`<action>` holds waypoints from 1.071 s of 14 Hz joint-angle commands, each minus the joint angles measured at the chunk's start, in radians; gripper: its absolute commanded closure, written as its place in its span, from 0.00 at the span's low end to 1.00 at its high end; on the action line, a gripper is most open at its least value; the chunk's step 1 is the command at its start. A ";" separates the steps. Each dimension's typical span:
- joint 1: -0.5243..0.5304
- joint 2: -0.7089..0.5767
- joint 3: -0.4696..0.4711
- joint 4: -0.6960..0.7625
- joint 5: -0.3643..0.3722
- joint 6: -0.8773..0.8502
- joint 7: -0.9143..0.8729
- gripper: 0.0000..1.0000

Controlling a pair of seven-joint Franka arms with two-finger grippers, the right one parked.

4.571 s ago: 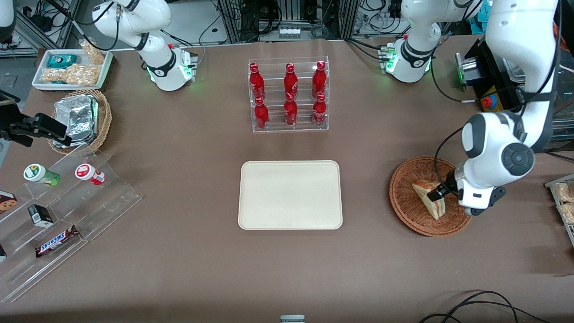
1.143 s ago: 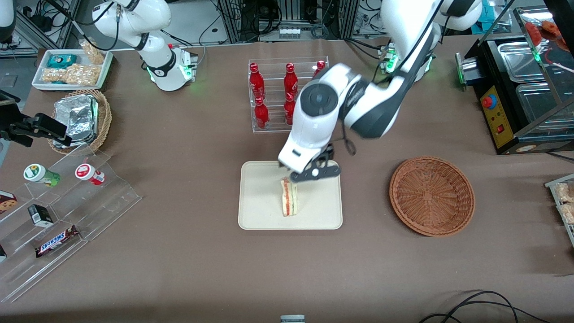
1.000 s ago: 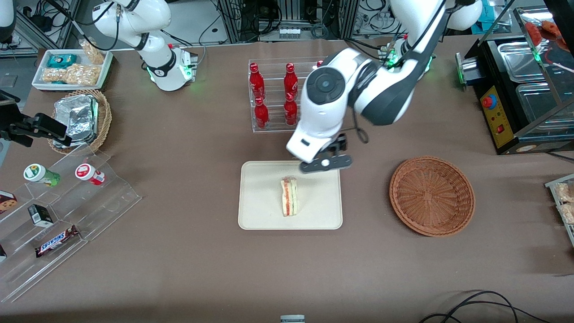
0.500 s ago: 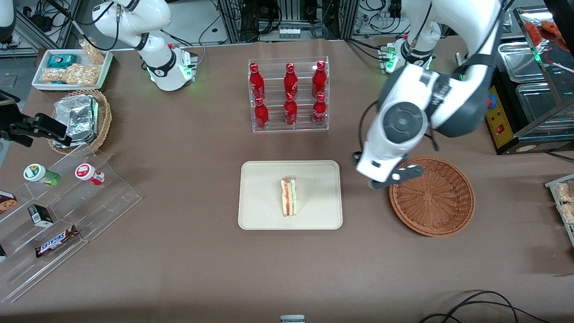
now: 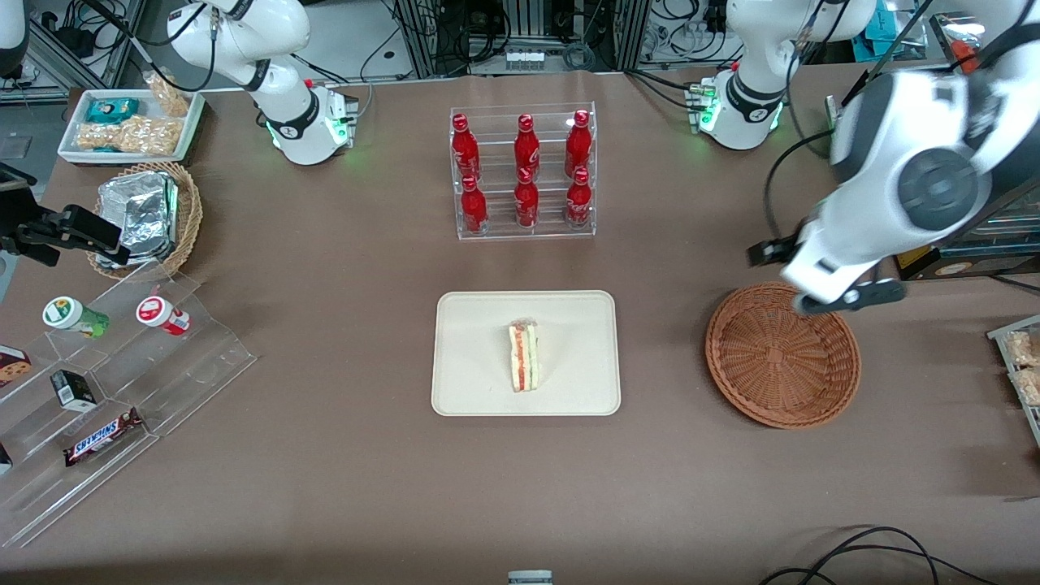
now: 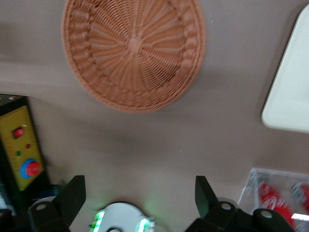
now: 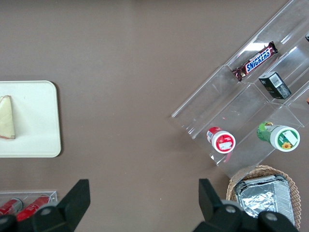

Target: Place sandwich from basket to tray

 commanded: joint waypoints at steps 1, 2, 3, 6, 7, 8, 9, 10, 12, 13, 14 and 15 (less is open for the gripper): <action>0.085 -0.089 -0.013 -0.049 0.001 -0.013 0.152 0.00; 0.111 -0.108 -0.013 -0.051 -0.005 -0.013 0.214 0.00; 0.128 -0.120 -0.013 -0.047 -0.007 -0.011 0.275 0.00; 0.170 -0.131 -0.013 -0.029 -0.014 0.025 0.354 0.00; 0.174 -0.131 -0.013 -0.029 -0.014 0.065 0.354 0.00; 0.174 -0.131 -0.013 -0.026 -0.016 0.111 0.351 0.00; 0.174 -0.130 -0.012 -0.014 -0.031 0.134 0.345 0.00; 0.173 -0.130 0.003 -0.006 -0.045 0.135 0.346 0.00; 0.156 -0.131 0.051 0.006 -0.046 0.133 0.355 0.00; 0.132 -0.130 0.072 0.011 -0.042 0.134 0.357 0.00; 0.113 -0.122 0.098 0.028 -0.040 0.138 0.358 0.00; 0.104 -0.117 0.117 0.037 -0.045 0.138 0.358 0.00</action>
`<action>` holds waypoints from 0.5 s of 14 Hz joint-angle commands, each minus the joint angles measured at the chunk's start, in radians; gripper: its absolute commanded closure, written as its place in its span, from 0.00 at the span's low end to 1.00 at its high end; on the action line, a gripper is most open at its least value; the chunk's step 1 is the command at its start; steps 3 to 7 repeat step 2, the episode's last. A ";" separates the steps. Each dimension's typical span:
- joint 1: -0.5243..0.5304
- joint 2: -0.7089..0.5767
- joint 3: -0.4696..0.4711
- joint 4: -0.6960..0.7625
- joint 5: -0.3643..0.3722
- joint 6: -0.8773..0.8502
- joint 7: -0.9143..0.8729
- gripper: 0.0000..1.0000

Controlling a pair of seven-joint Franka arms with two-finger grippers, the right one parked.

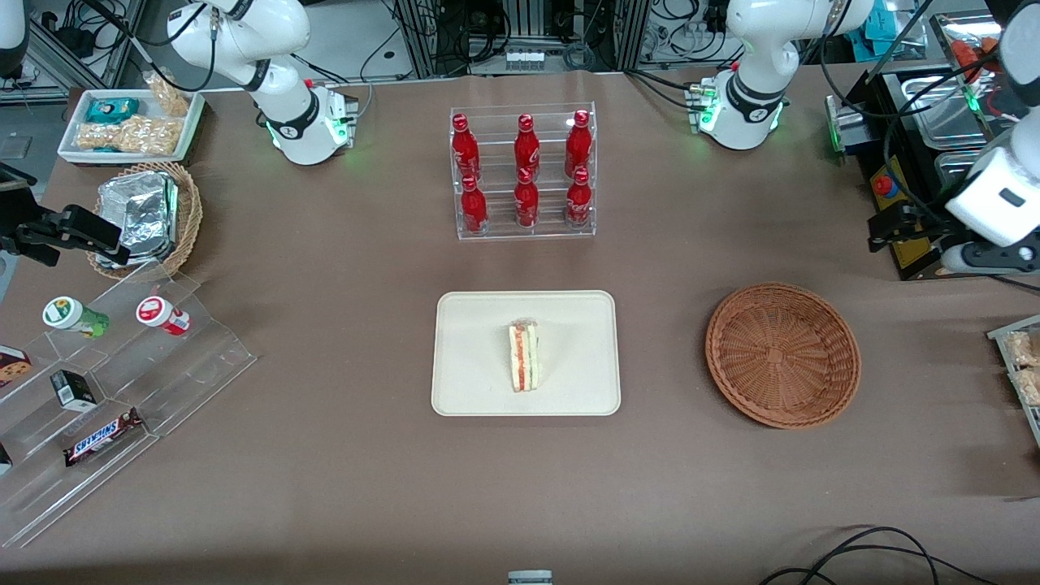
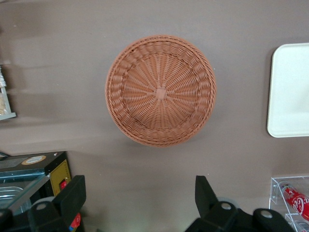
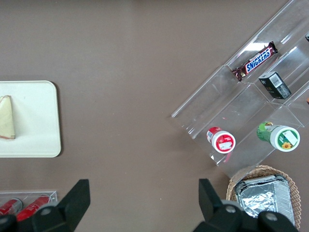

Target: Place sandwich from basket to tray

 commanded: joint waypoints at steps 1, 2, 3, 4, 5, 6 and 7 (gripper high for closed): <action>-0.050 -0.003 0.062 0.022 -0.014 0.004 0.014 0.00; -0.059 -0.003 0.070 0.030 -0.013 0.004 0.015 0.00; -0.059 -0.003 0.070 0.030 -0.013 0.004 0.015 0.00; -0.059 -0.003 0.070 0.030 -0.013 0.004 0.015 0.00; -0.059 -0.003 0.070 0.030 -0.013 0.004 0.015 0.00; -0.059 -0.003 0.070 0.030 -0.013 0.004 0.015 0.00; -0.059 -0.003 0.070 0.030 -0.013 0.004 0.015 0.00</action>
